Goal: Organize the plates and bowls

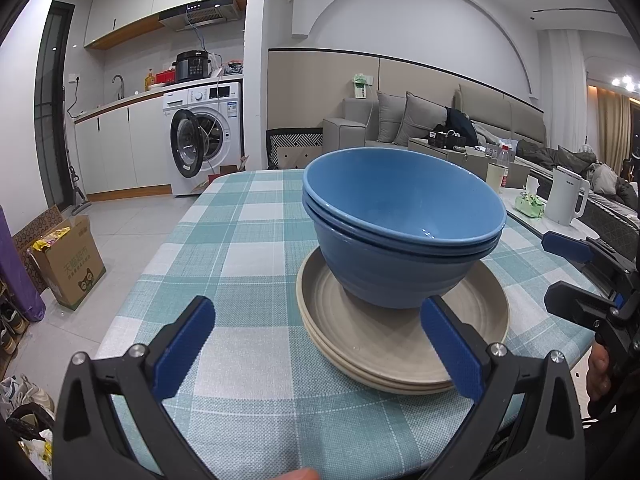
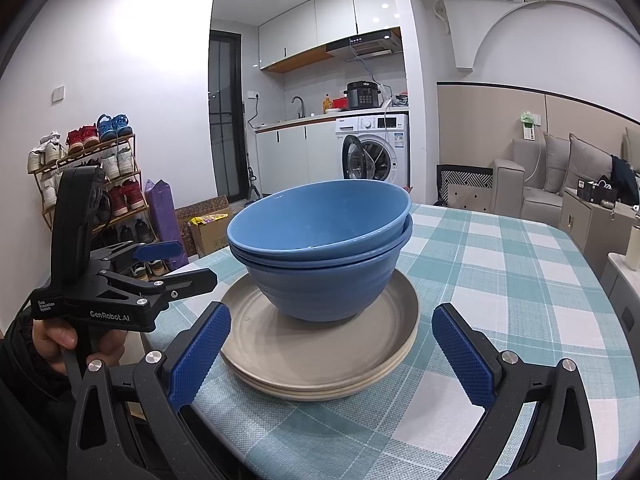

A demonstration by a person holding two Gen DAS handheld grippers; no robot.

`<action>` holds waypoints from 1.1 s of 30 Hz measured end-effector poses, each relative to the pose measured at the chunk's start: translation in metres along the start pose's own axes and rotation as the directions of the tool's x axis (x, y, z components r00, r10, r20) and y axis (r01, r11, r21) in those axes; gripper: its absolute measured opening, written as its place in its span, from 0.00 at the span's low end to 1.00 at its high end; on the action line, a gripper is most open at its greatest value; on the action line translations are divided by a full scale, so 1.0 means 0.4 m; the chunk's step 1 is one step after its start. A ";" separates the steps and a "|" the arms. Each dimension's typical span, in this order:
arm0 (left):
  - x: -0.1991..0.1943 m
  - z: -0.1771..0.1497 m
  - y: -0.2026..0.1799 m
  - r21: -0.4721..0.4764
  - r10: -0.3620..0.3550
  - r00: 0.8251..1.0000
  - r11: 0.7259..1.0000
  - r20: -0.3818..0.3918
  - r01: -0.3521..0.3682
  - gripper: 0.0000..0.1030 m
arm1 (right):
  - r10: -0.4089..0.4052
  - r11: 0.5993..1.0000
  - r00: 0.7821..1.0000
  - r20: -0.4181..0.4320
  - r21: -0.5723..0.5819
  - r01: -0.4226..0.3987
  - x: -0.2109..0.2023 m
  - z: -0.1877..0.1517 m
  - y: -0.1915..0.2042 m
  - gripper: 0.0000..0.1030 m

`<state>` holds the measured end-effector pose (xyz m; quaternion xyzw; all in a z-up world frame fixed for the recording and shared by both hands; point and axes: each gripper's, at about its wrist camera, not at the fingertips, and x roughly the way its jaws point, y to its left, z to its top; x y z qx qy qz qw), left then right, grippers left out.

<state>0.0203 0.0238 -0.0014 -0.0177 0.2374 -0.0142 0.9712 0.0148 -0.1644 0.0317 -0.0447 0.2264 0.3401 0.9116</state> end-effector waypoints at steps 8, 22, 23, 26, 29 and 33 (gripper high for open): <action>0.000 0.000 0.001 -0.003 0.000 1.000 1.000 0.001 0.000 1.00 | 0.000 1.000 1.000 0.001 0.000 0.000 0.001 0.000 0.001 0.99; 0.000 0.000 0.001 -0.002 0.000 1.000 1.000 0.001 0.000 1.00 | 0.004 1.000 1.000 0.000 -0.003 -0.004 0.004 -0.003 0.003 0.99; 0.000 0.000 0.001 -0.001 0.000 1.000 1.000 0.001 0.000 1.00 | 0.004 1.000 1.000 0.000 -0.003 -0.004 0.005 -0.003 0.004 0.99; 0.000 0.000 0.001 -0.001 -0.001 1.000 1.000 0.001 0.001 1.00 | 0.004 1.000 1.000 0.000 -0.004 -0.004 0.004 -0.003 0.004 0.99; 0.000 0.000 0.002 -0.001 0.001 1.000 1.000 0.001 -0.001 1.00 | 0.003 1.000 1.000 0.000 -0.003 -0.003 0.005 -0.003 0.004 0.99; 0.000 0.000 0.001 -0.001 0.001 1.000 1.000 0.001 -0.001 1.00 | 0.004 1.000 1.000 0.000 -0.003 -0.004 0.004 -0.003 0.004 0.99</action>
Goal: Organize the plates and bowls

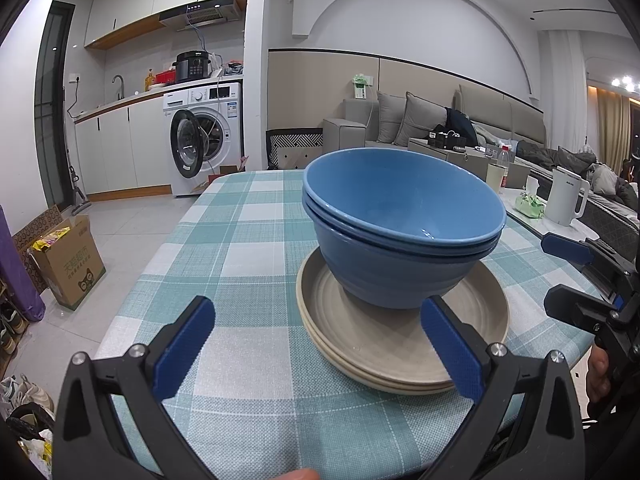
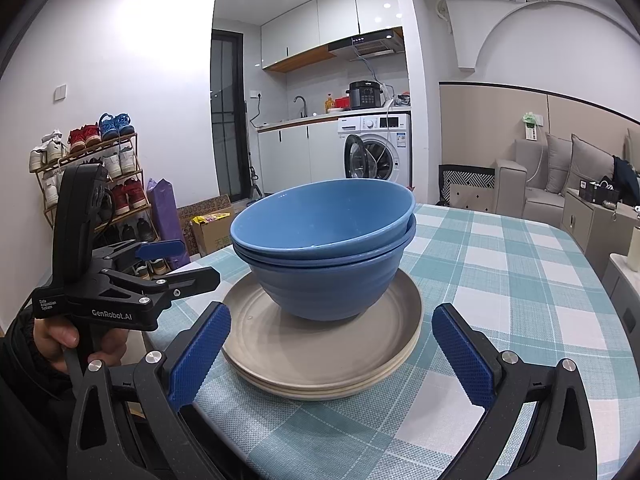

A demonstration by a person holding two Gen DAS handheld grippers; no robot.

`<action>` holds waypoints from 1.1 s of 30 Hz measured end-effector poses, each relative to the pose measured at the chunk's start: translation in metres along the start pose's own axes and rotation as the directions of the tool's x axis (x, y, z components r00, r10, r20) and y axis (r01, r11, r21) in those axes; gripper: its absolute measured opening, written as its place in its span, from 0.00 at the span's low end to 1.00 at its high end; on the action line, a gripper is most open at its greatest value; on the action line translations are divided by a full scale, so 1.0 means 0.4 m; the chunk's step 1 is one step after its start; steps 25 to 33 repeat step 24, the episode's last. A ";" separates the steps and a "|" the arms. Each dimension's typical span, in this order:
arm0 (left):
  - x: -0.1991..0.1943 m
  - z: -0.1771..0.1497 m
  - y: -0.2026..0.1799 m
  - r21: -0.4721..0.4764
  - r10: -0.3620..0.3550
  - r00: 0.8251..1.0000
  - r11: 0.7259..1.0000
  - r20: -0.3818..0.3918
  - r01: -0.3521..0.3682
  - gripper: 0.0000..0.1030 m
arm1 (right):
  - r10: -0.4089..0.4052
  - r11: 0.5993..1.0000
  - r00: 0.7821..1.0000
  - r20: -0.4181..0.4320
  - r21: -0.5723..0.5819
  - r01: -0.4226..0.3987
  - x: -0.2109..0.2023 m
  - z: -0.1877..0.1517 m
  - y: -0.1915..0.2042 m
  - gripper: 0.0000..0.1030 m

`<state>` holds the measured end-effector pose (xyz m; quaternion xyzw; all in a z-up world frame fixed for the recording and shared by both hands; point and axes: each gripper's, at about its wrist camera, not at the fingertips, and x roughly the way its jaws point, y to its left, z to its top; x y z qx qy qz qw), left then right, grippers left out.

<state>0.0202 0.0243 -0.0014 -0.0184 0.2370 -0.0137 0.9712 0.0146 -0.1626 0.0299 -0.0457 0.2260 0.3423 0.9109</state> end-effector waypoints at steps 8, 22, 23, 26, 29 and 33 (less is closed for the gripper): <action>0.000 0.000 0.000 -0.002 -0.002 1.000 1.000 0.000 0.002 1.00 | 0.000 1.000 1.000 -0.002 0.001 0.000 0.001 0.000 0.000 0.99; 0.000 -0.003 -0.002 -0.008 -0.020 1.000 1.000 -0.003 0.020 1.00 | 0.004 1.000 1.000 -0.007 -0.005 -0.004 0.006 -0.006 0.007 0.99; 0.000 -0.003 -0.002 -0.009 -0.021 1.000 1.000 -0.003 0.021 1.00 | 0.004 1.000 1.000 -0.008 -0.006 -0.004 0.008 -0.007 0.008 0.99; 0.000 -0.003 -0.003 -0.009 -0.022 1.000 1.000 -0.004 0.022 1.00 | 0.004 1.000 1.000 -0.008 -0.007 -0.004 0.007 -0.008 0.008 0.99; 0.000 -0.003 -0.003 -0.009 -0.022 1.000 1.000 -0.004 0.022 1.00 | 0.004 1.000 1.000 -0.008 -0.007 -0.004 0.007 -0.008 0.008 0.99; 0.000 -0.003 -0.003 -0.009 -0.022 1.000 1.000 -0.004 0.022 1.00 | 0.004 1.000 1.000 -0.008 -0.007 -0.004 0.007 -0.008 0.008 0.99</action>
